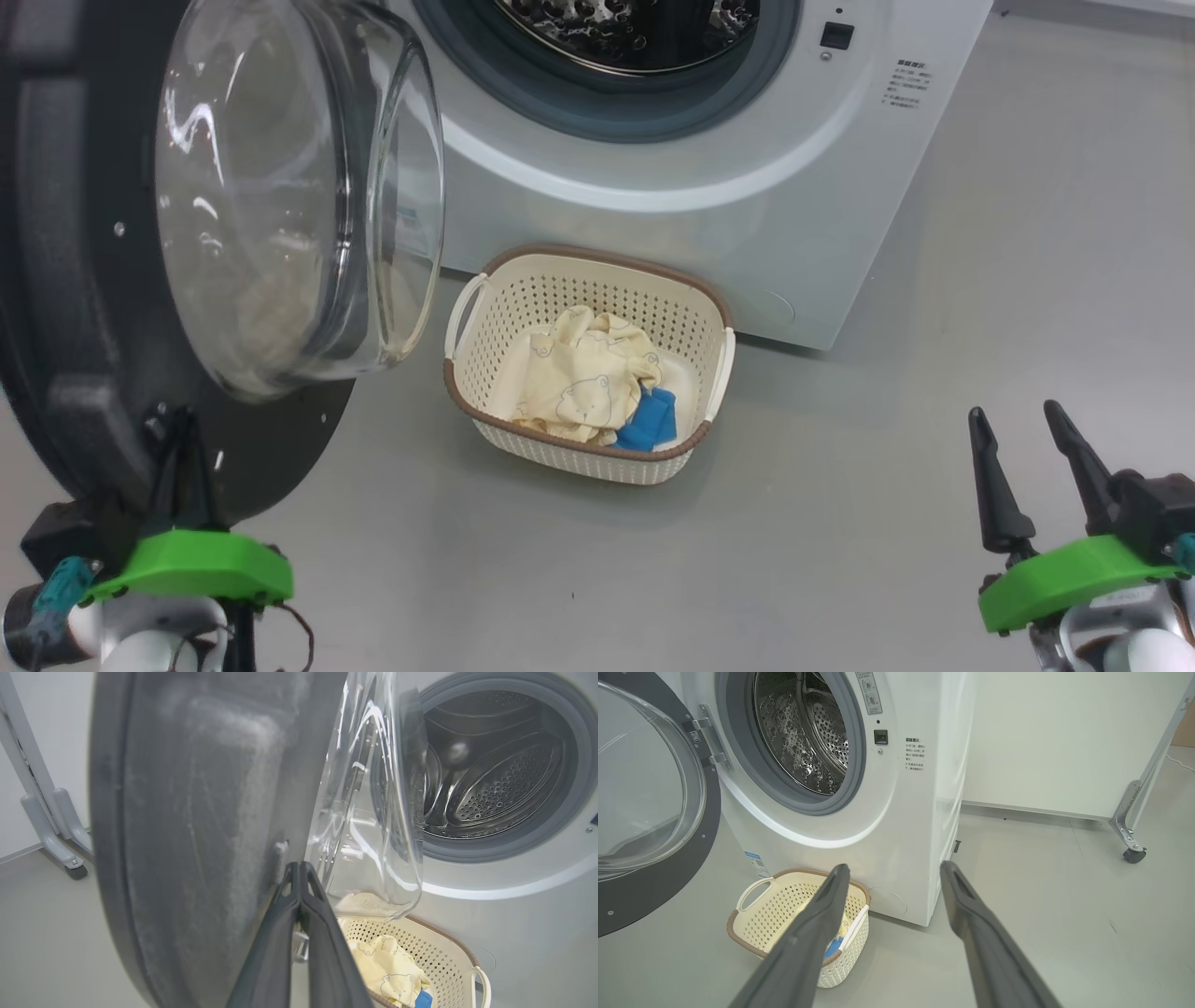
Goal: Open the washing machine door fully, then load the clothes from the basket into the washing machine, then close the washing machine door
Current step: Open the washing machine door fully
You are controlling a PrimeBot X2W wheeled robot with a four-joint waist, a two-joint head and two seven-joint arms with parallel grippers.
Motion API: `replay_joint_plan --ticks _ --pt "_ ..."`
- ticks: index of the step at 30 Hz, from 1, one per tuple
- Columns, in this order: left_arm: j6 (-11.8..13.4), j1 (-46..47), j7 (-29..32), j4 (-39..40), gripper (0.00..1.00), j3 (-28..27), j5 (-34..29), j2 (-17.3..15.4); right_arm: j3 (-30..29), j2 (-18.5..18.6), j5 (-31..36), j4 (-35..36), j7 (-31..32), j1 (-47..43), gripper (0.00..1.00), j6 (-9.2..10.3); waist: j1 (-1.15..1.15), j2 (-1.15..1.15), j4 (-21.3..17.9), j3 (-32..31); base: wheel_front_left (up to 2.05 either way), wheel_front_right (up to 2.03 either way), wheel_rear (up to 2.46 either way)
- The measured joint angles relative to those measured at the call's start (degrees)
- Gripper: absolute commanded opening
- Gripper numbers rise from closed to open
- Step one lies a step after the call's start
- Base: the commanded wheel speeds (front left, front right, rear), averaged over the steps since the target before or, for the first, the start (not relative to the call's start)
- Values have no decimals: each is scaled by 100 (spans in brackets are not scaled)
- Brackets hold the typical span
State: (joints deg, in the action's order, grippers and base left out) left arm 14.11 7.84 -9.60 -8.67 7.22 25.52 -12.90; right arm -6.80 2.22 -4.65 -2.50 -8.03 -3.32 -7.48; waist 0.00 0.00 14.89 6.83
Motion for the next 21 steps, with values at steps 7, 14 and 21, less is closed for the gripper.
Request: replay_joint_plan --ticks 7,14,21 --pt "1 23 -57 -403 0 -375 199 -223 -9 0 1 49 8 10 100 0 0 0 -98 126 0 0 0" --pt "-2 260 -225 -948 0 -755 393 -386 -58 0 1 125 24 32 100 0 0 0 -162 279 0 0 0" --pt "-54 697 -358 -1577 0 -1057 487 -644 -151 0 13 260 56 170 100 0 0 0 -205 464 0 0 0"
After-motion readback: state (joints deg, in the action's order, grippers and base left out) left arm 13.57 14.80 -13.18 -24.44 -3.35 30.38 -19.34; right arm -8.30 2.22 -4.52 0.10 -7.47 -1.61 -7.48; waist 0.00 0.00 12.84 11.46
